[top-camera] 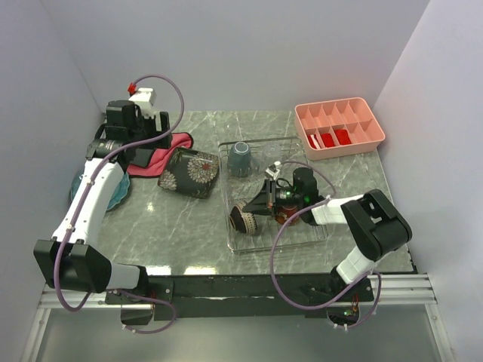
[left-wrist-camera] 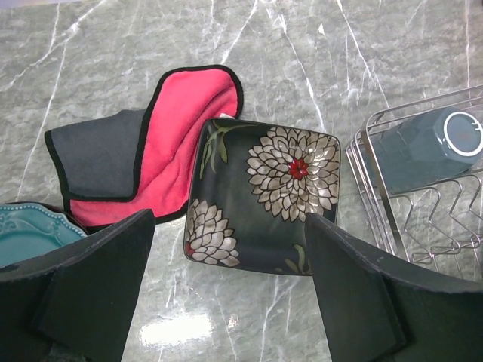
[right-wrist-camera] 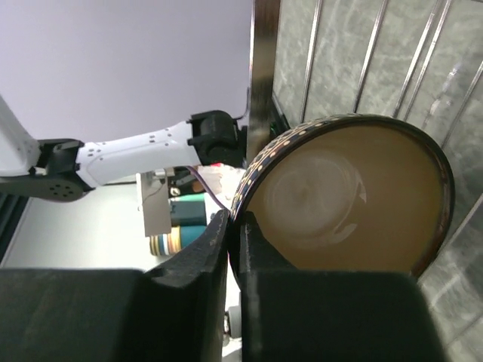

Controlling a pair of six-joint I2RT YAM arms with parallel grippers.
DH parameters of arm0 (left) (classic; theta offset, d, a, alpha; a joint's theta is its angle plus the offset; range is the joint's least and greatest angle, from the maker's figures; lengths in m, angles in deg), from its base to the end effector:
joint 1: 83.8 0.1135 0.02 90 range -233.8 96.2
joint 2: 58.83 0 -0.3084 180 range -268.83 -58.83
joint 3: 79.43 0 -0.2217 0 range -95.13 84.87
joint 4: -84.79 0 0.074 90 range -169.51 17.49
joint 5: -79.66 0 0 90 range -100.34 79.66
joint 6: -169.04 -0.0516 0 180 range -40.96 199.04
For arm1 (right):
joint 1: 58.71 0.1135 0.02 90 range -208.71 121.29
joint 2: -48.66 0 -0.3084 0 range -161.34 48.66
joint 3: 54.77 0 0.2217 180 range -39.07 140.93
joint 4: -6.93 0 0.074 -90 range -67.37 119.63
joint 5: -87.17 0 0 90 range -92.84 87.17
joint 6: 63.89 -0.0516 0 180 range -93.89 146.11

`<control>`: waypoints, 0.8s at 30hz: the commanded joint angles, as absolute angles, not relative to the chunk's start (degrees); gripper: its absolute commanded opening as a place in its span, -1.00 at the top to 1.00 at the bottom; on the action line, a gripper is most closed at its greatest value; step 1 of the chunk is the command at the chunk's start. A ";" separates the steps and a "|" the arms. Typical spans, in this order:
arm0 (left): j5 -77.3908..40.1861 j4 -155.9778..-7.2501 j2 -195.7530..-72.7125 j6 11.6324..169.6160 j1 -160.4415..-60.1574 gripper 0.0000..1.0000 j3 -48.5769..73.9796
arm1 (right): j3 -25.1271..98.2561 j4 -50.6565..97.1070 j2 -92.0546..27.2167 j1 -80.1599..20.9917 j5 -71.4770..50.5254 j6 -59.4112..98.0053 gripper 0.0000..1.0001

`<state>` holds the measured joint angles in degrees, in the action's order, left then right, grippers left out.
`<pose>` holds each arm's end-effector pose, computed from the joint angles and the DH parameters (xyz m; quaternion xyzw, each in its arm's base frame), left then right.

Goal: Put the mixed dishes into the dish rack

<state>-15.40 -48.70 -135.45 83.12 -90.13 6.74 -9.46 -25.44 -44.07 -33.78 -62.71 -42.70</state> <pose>0.2676 -0.0343 0.4178 0.0392 0.8615 -0.0837 0.4993 0.2362 0.1590 0.2324 -0.0247 0.7514 0.6556 0.0714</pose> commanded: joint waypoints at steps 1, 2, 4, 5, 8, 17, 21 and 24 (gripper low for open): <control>-15.09 -50.68 -135.64 82.91 -90.92 -0.74 5.33 | -3.68 -3.62 -40.04 -36.03 -60.42 -28.51 0.64; -15.17 -50.77 -135.73 83.09 -91.01 -0.74 5.33 | -1.30 10.88 -39.06 -36.82 -59.36 -17.85 0.44; -15.35 -51.12 -135.73 83.26 -91.27 -0.74 5.42 | 7.28 25.37 -36.96 -36.74 -53.59 -5.76 0.31; -15.35 -51.21 -135.64 83.44 -91.36 -0.74 5.50 | 9.60 35.10 -36.33 -36.83 -51.20 3.00 0.22; -15.44 -51.65 -135.56 83.44 -91.71 -0.74 5.42 | 18.13 48.50 -34.66 -36.65 -38.85 14.46 0.11; -15.44 -53.14 -135.38 83.53 -91.97 -0.75 5.68 | 23.95 58.85 -33.87 -35.33 -26.57 27.87 0.03; -15.26 -53.41 -135.47 83.53 -91.97 -0.75 5.94 | 21.84 54.81 -27.39 -33.85 -31.98 27.95 0.13; -15.18 -53.58 -135.38 83.79 -91.97 -0.76 5.95 | 19.39 47.17 -20.09 -28.07 -31.14 30.14 0.58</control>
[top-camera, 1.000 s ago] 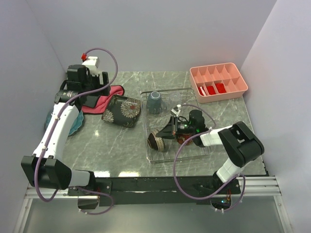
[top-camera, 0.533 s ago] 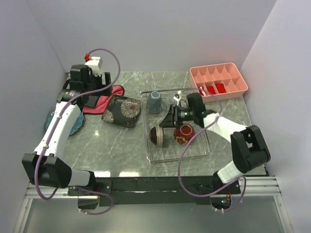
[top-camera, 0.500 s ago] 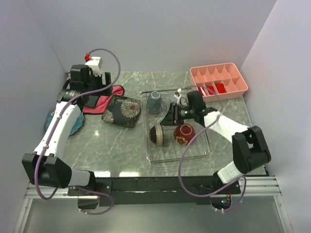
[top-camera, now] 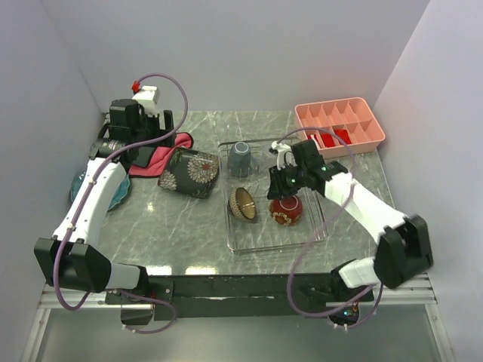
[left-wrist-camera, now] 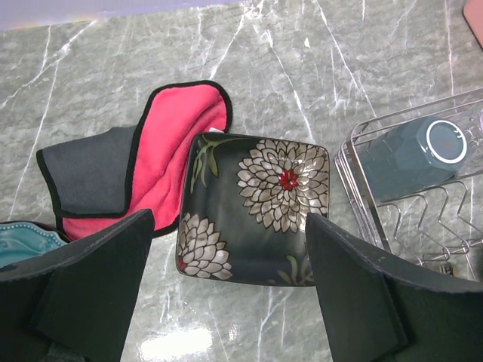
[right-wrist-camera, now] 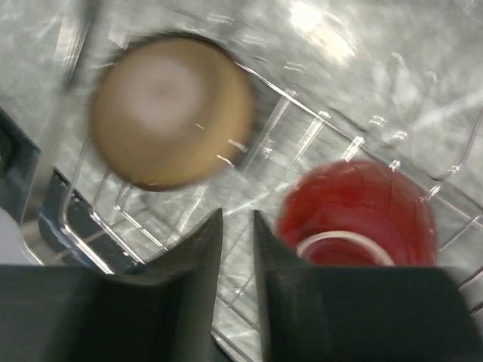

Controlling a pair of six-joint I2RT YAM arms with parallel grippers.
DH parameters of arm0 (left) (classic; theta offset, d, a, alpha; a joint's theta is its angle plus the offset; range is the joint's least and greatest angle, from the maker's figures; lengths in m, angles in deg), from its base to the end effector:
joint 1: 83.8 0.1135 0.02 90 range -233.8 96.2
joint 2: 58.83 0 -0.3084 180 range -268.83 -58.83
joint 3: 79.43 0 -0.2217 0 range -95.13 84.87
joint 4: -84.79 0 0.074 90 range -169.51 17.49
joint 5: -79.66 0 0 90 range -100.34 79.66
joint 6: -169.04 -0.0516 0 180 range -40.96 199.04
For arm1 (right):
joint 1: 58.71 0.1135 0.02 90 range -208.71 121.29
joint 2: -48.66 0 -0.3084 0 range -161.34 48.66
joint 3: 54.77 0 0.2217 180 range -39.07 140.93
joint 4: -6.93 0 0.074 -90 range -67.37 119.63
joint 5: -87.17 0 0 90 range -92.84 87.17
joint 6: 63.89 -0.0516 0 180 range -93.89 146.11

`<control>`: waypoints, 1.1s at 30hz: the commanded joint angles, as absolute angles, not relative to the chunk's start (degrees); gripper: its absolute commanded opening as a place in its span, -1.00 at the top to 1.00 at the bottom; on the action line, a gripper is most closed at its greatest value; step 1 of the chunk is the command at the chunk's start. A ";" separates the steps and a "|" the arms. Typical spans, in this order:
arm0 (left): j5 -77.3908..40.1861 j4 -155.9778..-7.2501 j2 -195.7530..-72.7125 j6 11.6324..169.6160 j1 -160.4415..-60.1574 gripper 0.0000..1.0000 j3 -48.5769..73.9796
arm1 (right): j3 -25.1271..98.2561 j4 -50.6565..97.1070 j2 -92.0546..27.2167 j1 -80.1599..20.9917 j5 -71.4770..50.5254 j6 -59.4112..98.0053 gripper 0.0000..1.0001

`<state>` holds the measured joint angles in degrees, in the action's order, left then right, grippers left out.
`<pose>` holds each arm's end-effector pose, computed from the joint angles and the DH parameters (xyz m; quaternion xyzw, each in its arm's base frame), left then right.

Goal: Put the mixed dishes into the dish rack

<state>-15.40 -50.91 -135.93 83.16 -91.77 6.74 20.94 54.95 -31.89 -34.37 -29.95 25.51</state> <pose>0.2713 -0.0426 0.4199 0.0516 0.8531 -0.0921 0.5109 0.2296 0.1297 0.3034 -0.2626 0.8864 0.2839 0.2543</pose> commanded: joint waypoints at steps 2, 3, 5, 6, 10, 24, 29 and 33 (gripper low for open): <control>-15.00 -53.67 -135.47 83.70 -91.97 -0.75 5.68 | 19.03 42.68 -17.97 -24.89 -29.73 31.03 0.71; -14.83 -53.67 -135.47 83.79 -92.06 -0.75 5.59 | 19.72 42.06 -18.31 -23.74 -29.21 31.73 0.77; -14.74 -53.67 -135.03 83.70 -91.97 -0.76 5.59 | 21.13 41.44 -21.02 -21.19 -28.85 31.13 0.78; -14.65 -53.67 -134.94 83.44 -91.97 -0.76 5.68 | 22.44 40.92 -22.17 -21.01 -29.11 29.56 0.78; -13.77 -53.23 -133.54 82.74 -91.97 -0.76 6.38 | 27.36 44.14 -29.72 -19.78 -27.54 32.17 0.59; -11.84 -52.79 -129.41 81.51 -91.89 -0.80 9.28 | 31.33 50.14 -37.65 -14.42 -28.14 19.44 -0.18; -12.10 -52.62 -128.44 81.86 -91.62 -0.80 10.43 | 30.54 48.82 -39.14 -14.15 -25.87 16.97 -0.21; -12.01 -52.62 -127.91 81.94 -91.10 -0.80 10.69 | 31.59 49.96 -41.42 -14.24 -23.75 17.85 -0.15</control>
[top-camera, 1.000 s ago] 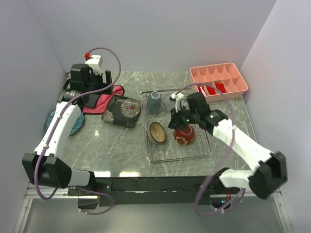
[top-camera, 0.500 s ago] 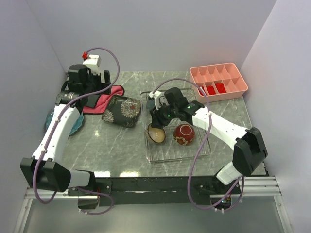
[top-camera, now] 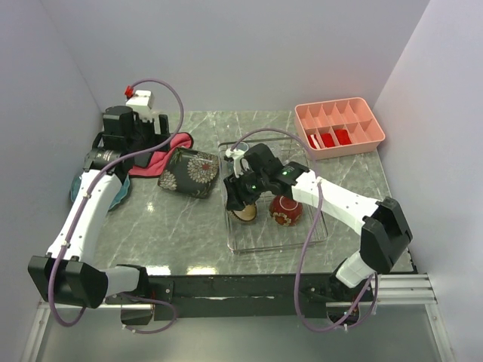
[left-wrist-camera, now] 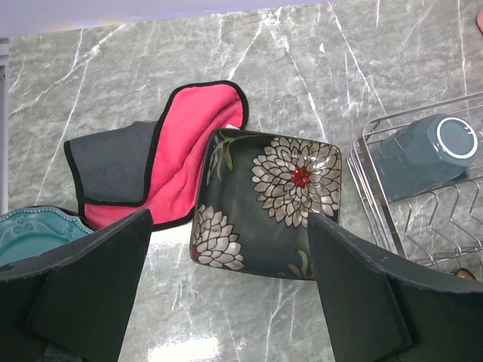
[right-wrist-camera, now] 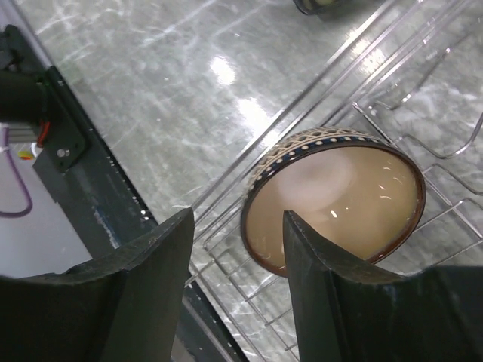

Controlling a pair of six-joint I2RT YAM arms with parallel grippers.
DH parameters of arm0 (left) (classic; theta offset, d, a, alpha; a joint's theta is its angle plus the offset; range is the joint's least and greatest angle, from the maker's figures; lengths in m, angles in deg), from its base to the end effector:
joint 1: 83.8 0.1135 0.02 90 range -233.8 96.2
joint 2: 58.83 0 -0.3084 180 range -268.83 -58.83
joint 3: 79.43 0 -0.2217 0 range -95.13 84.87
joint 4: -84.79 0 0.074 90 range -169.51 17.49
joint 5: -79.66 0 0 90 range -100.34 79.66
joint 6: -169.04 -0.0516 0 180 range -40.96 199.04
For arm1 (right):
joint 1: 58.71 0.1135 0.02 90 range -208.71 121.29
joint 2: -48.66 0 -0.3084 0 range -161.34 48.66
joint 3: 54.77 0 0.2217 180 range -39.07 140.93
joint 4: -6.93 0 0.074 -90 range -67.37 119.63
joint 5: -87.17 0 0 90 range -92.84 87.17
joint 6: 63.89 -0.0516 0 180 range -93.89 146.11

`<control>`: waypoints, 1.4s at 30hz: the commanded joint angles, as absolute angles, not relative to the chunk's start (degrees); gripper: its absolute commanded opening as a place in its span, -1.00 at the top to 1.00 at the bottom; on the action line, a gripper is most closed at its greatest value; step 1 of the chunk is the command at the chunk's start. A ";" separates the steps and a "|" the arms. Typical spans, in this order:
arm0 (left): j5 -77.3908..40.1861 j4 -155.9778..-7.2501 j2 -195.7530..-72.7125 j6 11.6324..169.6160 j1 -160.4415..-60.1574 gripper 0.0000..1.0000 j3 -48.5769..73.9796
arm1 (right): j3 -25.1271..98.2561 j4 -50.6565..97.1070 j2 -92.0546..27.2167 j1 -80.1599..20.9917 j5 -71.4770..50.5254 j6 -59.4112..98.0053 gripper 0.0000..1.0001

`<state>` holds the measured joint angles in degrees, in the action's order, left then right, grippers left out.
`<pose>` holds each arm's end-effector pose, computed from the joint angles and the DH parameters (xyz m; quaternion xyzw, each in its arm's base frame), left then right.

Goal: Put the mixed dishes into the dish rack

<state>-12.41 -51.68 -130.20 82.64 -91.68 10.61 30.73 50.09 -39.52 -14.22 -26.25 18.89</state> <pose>0.2429 -0.0355 0.4235 0.0412 0.8420 -0.0689 0.5334 0.2112 0.2362 0.3243 -0.3622 0.8354 0.3298 0.2492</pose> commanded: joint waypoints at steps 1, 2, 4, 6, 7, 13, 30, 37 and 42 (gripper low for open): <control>-12.01 -52.70 -128.00 81.94 -90.92 -0.80 10.78 | 31.77 50.22 -42.12 -14.15 -23.93 18.11 -0.13; -12.10 -52.70 -127.82 82.12 -90.75 -0.80 10.95 | 31.77 50.40 -42.48 -14.06 -23.93 17.94 -0.11; -12.45 -52.79 -127.82 82.30 -90.31 -0.81 11.13 | 31.77 50.49 -43.35 -14.06 -24.10 17.76 -0.09; -12.63 -52.70 -127.73 82.56 -90.04 -0.80 11.13 | 31.86 50.58 -43.97 -13.98 -24.28 17.59 -0.09; -12.63 -52.70 -127.82 82.56 -89.78 -0.80 11.22 | 31.95 50.41 -44.32 -13.89 -24.19 17.59 -0.07; -13.24 -52.88 -128.00 82.82 -89.42 -0.80 11.31 | 33.52 50.49 -45.56 -13.71 -25.86 18.64 0.51; -15.35 -52.35 -130.72 83.00 -90.04 -0.79 11.57 | 6.12 7.98 -24.91 -27.07 -57.58 -12.36 1.00; -14.83 -51.83 -132.65 82.04 -91.18 -0.79 10.17 | -4.68 -22.24 -31.13 -30.41 -65.14 -36.24 1.00; -14.21 -51.39 -133.88 81.42 -91.71 -0.78 9.20 | -7.07 -27.29 -34.92 -31.55 -65.50 -38.93 1.00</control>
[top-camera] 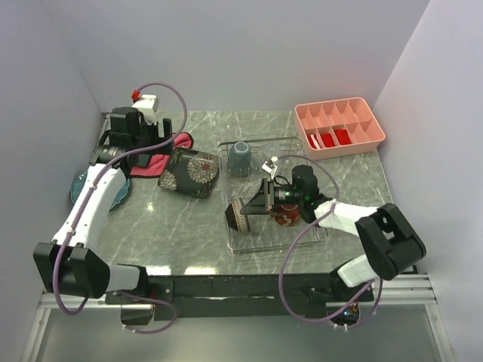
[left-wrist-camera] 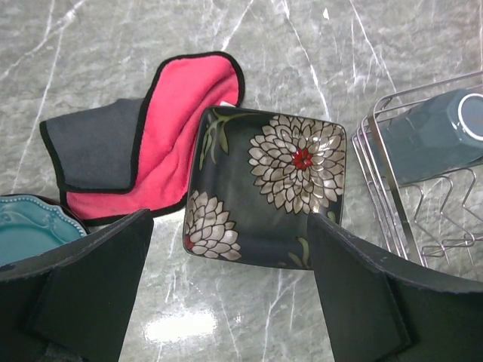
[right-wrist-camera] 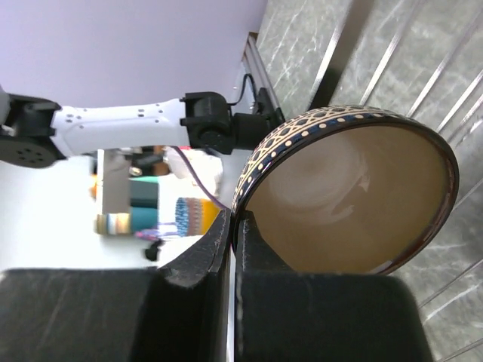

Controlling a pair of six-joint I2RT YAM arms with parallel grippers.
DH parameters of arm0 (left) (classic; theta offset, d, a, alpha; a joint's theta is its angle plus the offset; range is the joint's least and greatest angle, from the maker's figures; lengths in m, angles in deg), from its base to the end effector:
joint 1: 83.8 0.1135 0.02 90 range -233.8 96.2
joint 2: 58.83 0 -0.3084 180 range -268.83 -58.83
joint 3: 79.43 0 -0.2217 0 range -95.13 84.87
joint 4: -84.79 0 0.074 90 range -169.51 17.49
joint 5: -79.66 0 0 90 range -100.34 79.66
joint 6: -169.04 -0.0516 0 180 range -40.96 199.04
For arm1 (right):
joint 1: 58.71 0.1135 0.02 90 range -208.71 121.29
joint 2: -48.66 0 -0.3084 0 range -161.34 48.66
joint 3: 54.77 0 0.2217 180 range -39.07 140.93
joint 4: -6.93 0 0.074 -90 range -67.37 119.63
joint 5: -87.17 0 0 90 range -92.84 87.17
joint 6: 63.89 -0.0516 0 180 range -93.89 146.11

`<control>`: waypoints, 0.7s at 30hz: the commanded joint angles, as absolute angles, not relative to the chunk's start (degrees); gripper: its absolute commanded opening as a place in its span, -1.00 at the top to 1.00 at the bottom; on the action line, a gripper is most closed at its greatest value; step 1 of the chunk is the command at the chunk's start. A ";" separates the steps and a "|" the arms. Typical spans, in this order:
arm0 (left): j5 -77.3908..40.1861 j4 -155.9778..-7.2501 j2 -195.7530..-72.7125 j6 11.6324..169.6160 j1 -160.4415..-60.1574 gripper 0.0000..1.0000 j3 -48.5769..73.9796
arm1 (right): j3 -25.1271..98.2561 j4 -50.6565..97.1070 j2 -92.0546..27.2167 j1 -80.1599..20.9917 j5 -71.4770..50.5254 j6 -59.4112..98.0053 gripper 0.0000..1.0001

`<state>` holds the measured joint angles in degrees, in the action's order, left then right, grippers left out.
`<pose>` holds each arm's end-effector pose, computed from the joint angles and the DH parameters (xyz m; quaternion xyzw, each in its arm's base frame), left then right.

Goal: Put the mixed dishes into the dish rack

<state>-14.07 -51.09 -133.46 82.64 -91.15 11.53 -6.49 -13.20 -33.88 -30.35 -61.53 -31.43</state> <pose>0.2594 -0.0368 0.4038 0.0446 0.8633 -0.0759 0.4969 0.2087 0.1628 0.2699 -0.1184 0.7412 0.6481 0.1288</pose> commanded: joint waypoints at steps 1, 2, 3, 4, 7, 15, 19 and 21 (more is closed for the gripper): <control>-14.03 -51.39 -134.23 81.07 -91.80 -0.79 9.02 | -7.08 -26.77 -35.01 -31.81 -65.59 -38.06 1.00; -13.95 -51.47 -134.32 80.98 -91.88 -0.79 8.85 | -6.99 -23.89 -35.10 -32.16 -65.50 -37.18 1.00; -13.77 -51.56 -134.32 80.89 -91.97 -0.79 8.58 | -6.64 -22.56 -35.27 -32.52 -65.50 -36.30 1.00; -13.59 -51.56 -134.67 80.63 -91.97 -0.79 8.49 | -6.46 -21.24 -35.45 -32.78 -65.76 -34.64 1.00; -13.07 -51.74 -134.94 80.28 -91.97 -0.79 8.23 | -4.89 -13.96 -36.15 -33.22 -65.94 -29.12 1.00; -12.89 -52.00 -136.35 80.10 -92.15 -0.79 7.26 | -0.05 9.34 -38.52 -34.10 -61.64 -15.55 1.00; -13.06 -52.35 -136.61 80.28 -92.59 -0.79 7.35 | -0.13 10.41 -38.35 -34.89 -61.19 -14.41 1.00; -13.07 -52.44 -136.70 80.36 -92.68 -0.79 7.70 | 0.21 12.69 -37.65 -35.51 -60.49 -13.44 1.00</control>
